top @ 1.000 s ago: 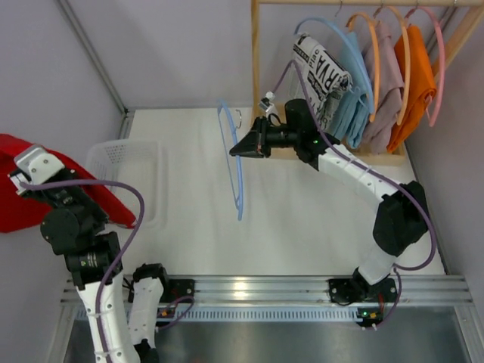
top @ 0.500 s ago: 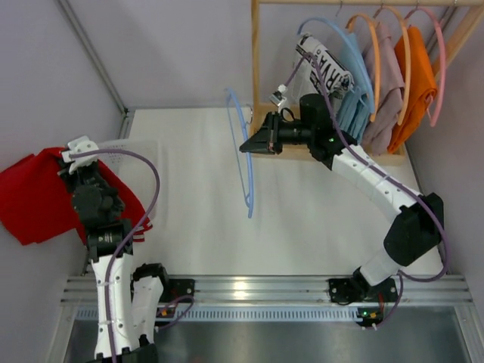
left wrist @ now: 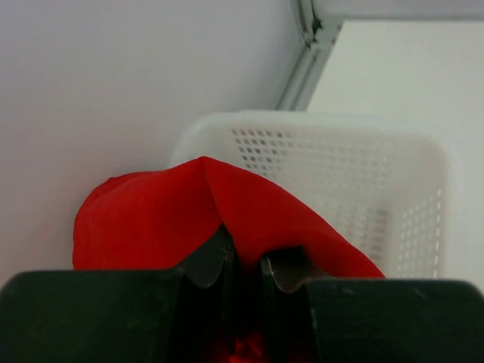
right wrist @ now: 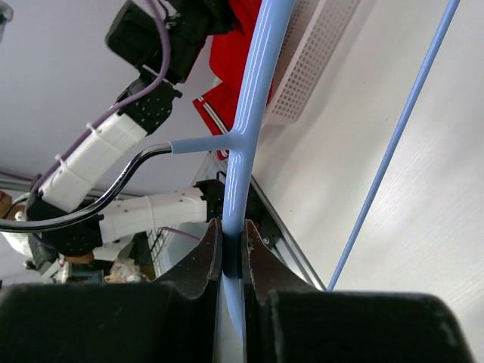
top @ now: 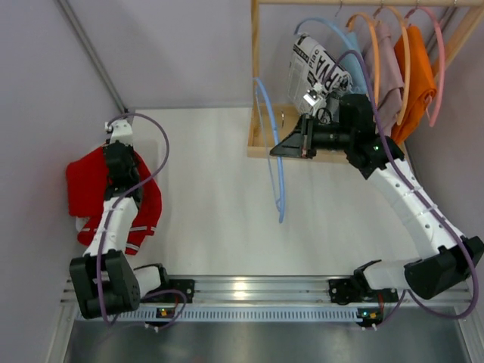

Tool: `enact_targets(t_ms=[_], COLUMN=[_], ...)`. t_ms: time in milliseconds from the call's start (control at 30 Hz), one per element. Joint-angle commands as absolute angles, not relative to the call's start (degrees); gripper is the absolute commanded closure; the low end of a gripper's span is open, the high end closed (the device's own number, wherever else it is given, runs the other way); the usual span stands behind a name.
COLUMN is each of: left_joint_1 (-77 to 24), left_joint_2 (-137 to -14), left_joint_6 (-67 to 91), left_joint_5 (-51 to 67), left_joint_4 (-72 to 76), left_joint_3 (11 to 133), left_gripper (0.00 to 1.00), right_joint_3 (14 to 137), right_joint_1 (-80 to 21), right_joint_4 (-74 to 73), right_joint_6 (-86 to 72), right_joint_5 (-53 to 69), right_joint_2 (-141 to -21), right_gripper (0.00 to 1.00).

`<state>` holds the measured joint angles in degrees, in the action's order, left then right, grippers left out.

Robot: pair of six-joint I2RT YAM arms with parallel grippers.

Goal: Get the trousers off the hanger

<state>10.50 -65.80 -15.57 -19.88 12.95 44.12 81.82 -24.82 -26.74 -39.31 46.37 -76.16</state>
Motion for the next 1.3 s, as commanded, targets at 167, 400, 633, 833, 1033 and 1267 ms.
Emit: enact_targets(t_ms=[167, 400, 633, 833, 1033, 1267], left_joint_1=[10.5, 10.5, 10.5, 10.5, 10.5, 10.3], left_joint_2=[-79.3, -71.0, -58.1, -51.0, -49.6, -48.3], left_joint_6=[-5.7, -0.2, 3.1, 5.4, 9.2, 12.6], left_joint_5=[-16.9, -5.8, 4.5, 11.5, 16.0, 27.0], left_joint_4=[12.0, 3.6, -3.3, -6.1, -7.6, -6.2], left_joint_3=[47.7, 48.5, 52.3, 56.5, 60.6, 63.3], left_gripper=[0.76, 0.2, 0.02, 0.02, 0.02, 0.02], right_joint_3=[81.7, 83.1, 86.7, 93.2, 103.5, 117.5], right_joint_1=[-20.8, -17.8, -16.6, -16.5, -16.4, -16.4], right_joint_4=[-30.6, -31.9, -30.9, -30.2, -32.1, -29.1], right_joint_6=[-35.4, -36.3, -37.3, -40.3, -42.4, -44.8], right_joint_5=[44.8, 42.6, 42.3, 41.7, 39.4, 38.7], right_joint_2=[-70.1, -70.7, -72.6, -77.2, -85.7, -95.9], right_gripper=[1.0, 1.0, 1.0, 1.0, 1.0, 1.0])
